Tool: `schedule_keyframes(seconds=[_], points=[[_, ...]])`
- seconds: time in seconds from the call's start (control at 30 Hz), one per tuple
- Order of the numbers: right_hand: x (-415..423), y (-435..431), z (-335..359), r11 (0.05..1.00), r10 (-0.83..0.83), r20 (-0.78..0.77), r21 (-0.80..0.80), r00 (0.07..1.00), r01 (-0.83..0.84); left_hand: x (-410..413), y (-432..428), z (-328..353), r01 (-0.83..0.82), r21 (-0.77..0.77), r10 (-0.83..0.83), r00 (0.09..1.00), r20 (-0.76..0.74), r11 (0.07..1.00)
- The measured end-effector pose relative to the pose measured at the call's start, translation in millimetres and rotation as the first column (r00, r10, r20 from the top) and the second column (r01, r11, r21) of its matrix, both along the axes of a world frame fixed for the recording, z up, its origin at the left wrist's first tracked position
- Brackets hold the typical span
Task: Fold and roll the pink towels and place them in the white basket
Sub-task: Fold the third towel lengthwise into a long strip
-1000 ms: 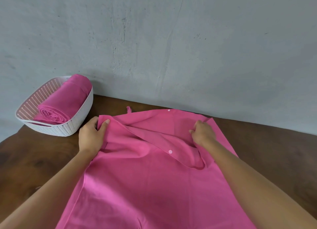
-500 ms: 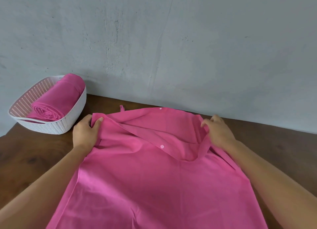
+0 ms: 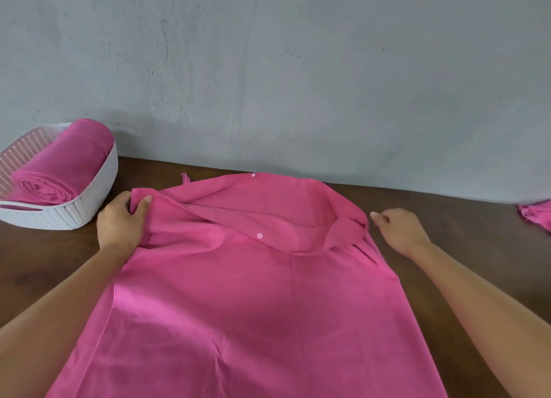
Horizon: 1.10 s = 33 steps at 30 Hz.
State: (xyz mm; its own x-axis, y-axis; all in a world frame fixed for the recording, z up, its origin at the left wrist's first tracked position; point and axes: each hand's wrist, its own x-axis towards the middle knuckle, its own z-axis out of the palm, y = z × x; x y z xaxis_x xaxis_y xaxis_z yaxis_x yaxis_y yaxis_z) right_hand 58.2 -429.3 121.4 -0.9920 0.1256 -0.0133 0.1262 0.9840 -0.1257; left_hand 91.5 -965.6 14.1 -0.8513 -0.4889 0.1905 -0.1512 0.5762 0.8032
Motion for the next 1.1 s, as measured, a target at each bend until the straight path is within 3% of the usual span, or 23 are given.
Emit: schedule_keyframes(seconds=[0.17,0.27,0.37,0.47,0.53,0.6,0.7,0.8,0.93,1.1], points=[[-2,-32,-15,0.944,-0.149,0.037,-0.293,0.988,0.153,2,0,2,0.009,-0.001,-0.009,1.0,0.003,1.0],[-16,-57,-20,0.916,-0.173,-0.072,-0.379,0.982,0.133,2,0,2,0.011,-0.006,-0.012,1.0,-0.004,1.0],[-27,-81,-24,0.959,0.062,-0.126,-0.268,0.99,-0.095,2,0,0,0.006,-0.006,-0.006,1.0,-0.008,1.0],[-36,-104,-31,0.968,0.249,-0.006,-0.015,0.968,-0.249,0,-1,-1,0.002,-0.01,-0.002,1.0,0.0,1.0],[-42,-111,-37,0.926,0.278,0.07,0.247,0.958,-0.286,0,0,-1,0.001,-0.011,-0.001,1.0,0.003,1.0],[-45,-110,-38,0.898,0.257,0.031,0.361,0.966,-0.251,1,0,-1,0.0,-0.003,0.0,1.0,0.008,1.0],[-43,-95,-33,0.883,0.284,-0.052,0.404,0.958,-0.239,-1,-2,0,0.008,0.008,-0.009,1.0,0.025,1.0],[-32,-73,-16,0.876,0.299,-0.012,0.401,0.954,-0.27,-4,-6,6,0.006,0.085,-0.011,0.999,0.052,0.996],[-13,-32,10,0.935,0.26,-0.017,0.255,0.965,-0.247,0,-4,21,-0.009,0.163,0.0,0.998,0.057,0.987],[14,12,42,0.924,0.226,0.027,0.311,0.974,-0.223,14,-1,40,-0.03,0.167,0.03,1.0,-0.003,0.986]])
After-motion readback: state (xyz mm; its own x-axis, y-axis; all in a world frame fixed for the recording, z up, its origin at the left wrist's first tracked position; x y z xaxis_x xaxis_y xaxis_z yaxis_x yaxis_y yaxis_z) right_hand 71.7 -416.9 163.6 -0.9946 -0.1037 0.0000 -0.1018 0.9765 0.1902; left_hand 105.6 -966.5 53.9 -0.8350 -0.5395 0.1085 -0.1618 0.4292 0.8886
